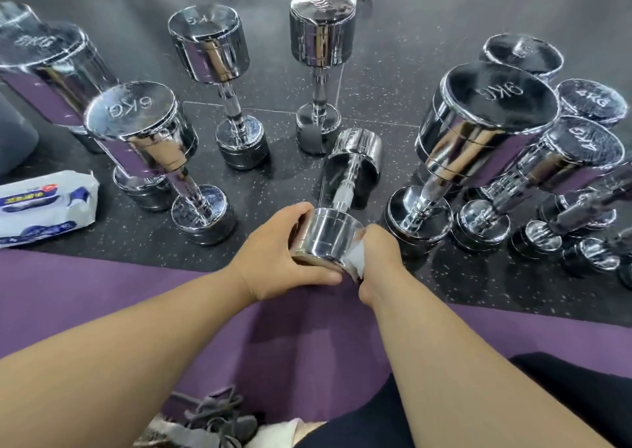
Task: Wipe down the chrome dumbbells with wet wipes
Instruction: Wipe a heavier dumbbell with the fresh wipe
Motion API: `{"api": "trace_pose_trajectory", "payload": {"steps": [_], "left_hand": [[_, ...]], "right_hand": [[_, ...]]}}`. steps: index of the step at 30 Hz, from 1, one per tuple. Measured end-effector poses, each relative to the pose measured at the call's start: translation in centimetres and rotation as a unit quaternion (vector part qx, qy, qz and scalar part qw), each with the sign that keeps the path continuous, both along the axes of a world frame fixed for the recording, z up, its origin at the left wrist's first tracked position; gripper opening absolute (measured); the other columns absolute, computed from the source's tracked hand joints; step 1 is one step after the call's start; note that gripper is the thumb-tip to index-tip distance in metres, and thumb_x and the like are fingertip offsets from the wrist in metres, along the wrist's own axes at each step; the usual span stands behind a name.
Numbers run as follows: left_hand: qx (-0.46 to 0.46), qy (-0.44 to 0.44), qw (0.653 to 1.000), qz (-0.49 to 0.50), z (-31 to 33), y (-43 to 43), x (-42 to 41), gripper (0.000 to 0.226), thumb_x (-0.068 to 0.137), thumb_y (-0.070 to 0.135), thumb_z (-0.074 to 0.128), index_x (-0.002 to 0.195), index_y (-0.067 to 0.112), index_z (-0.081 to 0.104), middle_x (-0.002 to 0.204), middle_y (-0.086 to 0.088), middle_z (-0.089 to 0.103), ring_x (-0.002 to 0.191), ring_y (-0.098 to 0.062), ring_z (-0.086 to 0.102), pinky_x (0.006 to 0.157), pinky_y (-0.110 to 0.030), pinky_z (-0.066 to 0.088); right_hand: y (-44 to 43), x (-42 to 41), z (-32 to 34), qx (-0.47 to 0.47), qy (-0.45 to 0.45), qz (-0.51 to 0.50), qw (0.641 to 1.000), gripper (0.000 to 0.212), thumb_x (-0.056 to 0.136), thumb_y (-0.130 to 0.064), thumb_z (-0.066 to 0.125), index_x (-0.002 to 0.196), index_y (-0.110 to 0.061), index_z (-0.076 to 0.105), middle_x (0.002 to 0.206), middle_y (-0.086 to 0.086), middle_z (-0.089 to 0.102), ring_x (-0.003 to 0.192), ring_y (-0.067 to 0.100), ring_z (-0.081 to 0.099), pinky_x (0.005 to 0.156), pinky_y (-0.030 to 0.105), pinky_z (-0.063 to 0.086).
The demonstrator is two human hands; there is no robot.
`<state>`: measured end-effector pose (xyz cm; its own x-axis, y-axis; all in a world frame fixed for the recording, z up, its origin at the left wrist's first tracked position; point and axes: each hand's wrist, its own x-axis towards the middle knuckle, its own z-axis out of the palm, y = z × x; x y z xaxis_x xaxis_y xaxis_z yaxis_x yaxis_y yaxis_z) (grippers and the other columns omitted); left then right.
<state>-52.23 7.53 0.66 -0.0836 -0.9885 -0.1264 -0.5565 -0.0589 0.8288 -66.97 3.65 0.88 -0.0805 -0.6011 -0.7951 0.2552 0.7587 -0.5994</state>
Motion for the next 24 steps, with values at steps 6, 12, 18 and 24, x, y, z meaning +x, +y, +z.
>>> {"api": "trace_pose_trajectory", "payload": {"steps": [6,12,18,24], "left_hand": [[0.039,0.168,0.985,0.005,5.2,-3.3,0.0,0.065,0.046,0.041,0.085,0.104,0.021,0.065,0.087,0.002,0.071,0.08,-0.01,0.064,0.078,-0.025,0.05],[0.046,0.212,0.976,0.024,10.9,-5.2,-0.6,0.016,0.077,0.031,0.077,0.084,0.019,0.069,0.072,0.006,0.072,0.061,-0.008,0.065,0.062,-0.021,0.047],[0.11,0.184,0.974,0.071,12.1,-5.1,0.5,0.04,0.087,0.062,0.055,0.108,0.031,0.068,0.092,0.019,0.074,0.075,-0.014,0.073,0.072,-0.034,0.06],[0.12,0.255,0.945,0.165,12.8,-5.5,1.6,0.036,0.092,0.062,0.048,0.082,0.039,0.073,0.082,0.018,0.074,0.084,-0.016,0.071,0.083,-0.038,0.053]], "right_hand": [[-1.0,0.2,3.4,-0.066,-0.003,0.039,0.997,0.026,0.088,-0.021,0.037,0.064,-0.023,0.047,0.073,0.001,0.051,0.071,0.022,0.048,0.062,0.03,0.041],[-1.2,0.1,8.1,-0.171,-0.077,0.071,0.98,0.024,0.093,-0.028,0.04,0.077,-0.02,0.056,0.064,0.004,0.057,0.055,0.02,0.056,0.038,0.022,0.043],[-2.1,-0.2,10.0,-0.166,-0.04,0.142,0.975,0.032,0.089,-0.025,0.043,0.058,-0.019,0.045,0.041,-0.005,0.044,0.029,0.009,0.029,0.03,0.013,0.017],[-4.1,2.0,10.4,-0.264,0.158,0.181,0.934,0.032,0.097,-0.028,0.042,0.072,-0.021,0.06,0.063,-0.003,0.054,0.053,0.02,0.051,0.047,0.021,0.038]]}}
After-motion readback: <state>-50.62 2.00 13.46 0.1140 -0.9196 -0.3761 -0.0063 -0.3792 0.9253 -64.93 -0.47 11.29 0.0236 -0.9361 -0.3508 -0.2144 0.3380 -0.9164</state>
